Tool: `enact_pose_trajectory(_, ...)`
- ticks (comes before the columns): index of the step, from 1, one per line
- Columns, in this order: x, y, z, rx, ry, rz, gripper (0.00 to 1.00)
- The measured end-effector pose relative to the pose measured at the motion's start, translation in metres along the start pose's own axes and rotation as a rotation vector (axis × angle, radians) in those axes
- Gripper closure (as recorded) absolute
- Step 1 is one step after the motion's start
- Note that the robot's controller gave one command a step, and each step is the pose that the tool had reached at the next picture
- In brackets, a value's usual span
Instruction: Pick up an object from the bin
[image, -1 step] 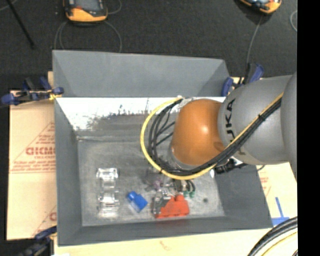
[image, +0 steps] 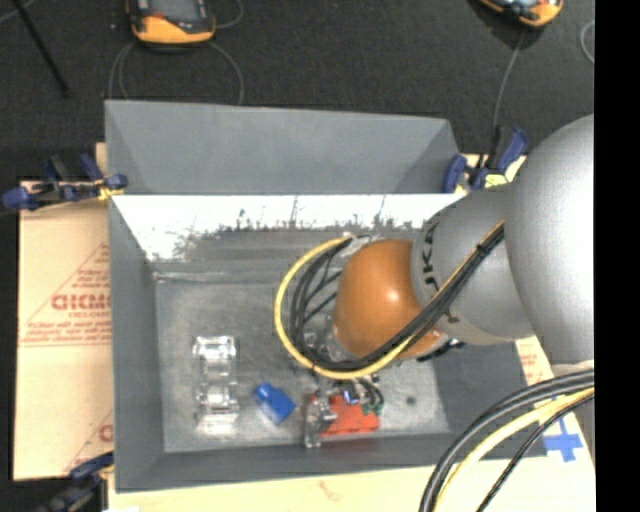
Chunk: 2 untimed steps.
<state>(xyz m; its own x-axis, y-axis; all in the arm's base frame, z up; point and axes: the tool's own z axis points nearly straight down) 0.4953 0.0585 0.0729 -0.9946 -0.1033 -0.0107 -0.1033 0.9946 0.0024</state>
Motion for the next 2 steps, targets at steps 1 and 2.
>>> enact_pose_trajectory(1,-0.004,-0.096,-0.002,0.002,-0.001,-0.081,0.00)
enact_pose_trajectory(2,0.028,-0.143,-0.004,0.007,-0.022,-0.369,0.00)
